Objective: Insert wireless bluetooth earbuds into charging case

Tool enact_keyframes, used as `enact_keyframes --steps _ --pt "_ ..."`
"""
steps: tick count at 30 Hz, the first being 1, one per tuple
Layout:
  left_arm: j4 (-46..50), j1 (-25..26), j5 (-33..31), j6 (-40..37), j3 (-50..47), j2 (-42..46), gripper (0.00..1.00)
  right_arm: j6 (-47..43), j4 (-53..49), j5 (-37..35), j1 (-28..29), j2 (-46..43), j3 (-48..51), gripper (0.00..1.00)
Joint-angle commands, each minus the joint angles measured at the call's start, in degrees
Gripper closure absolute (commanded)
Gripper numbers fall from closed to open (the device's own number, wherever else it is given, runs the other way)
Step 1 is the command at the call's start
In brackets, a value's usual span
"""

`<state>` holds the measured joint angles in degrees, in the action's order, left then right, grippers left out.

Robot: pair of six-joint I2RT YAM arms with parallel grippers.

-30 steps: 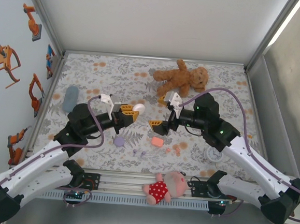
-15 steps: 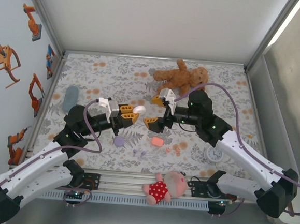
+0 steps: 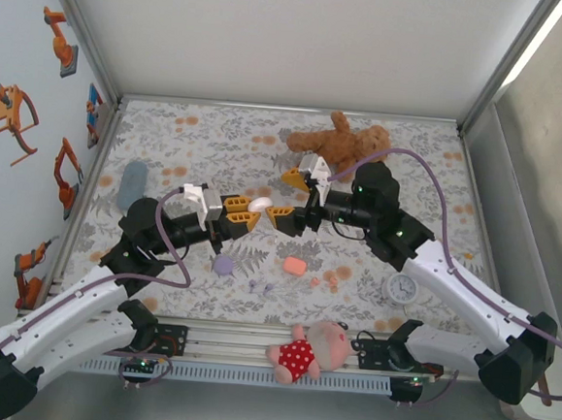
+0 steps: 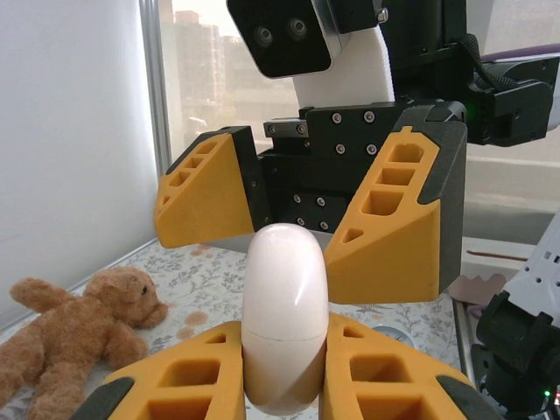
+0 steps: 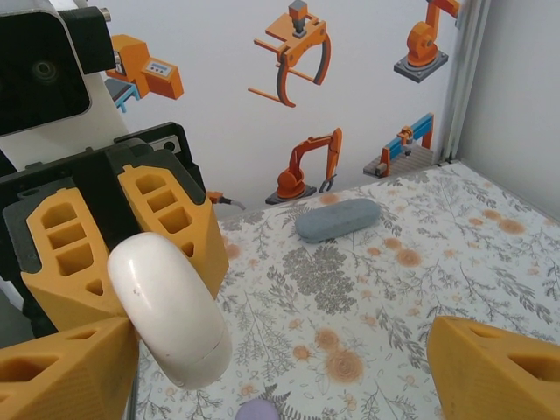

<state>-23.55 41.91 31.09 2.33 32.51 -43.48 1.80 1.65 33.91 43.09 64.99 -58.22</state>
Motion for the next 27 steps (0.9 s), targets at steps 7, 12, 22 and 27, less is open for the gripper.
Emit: enact_keyframes --steps 7,12,22,27 --pt "-1.3 0.0 1.5 -1.7 -0.5 1.5 1.00 1.2 2.4 -2.9 -0.2 1.1 -3.5 0.17" --pt "-0.8 -0.1 1.4 -2.1 -0.5 1.6 1.00 1.3 2.4 -2.7 -0.2 1.6 -4.5 0.18" --pt "0.3 -0.1 1.0 -2.4 -0.7 2.1 1.00 1.3 1.6 -2.8 -0.2 1.2 -5.5 0.18" --pt "0.7 -0.1 0.5 -2.3 -1.2 2.4 1.00 1.4 1.0 -3.0 -0.2 0.5 -5.7 0.18"
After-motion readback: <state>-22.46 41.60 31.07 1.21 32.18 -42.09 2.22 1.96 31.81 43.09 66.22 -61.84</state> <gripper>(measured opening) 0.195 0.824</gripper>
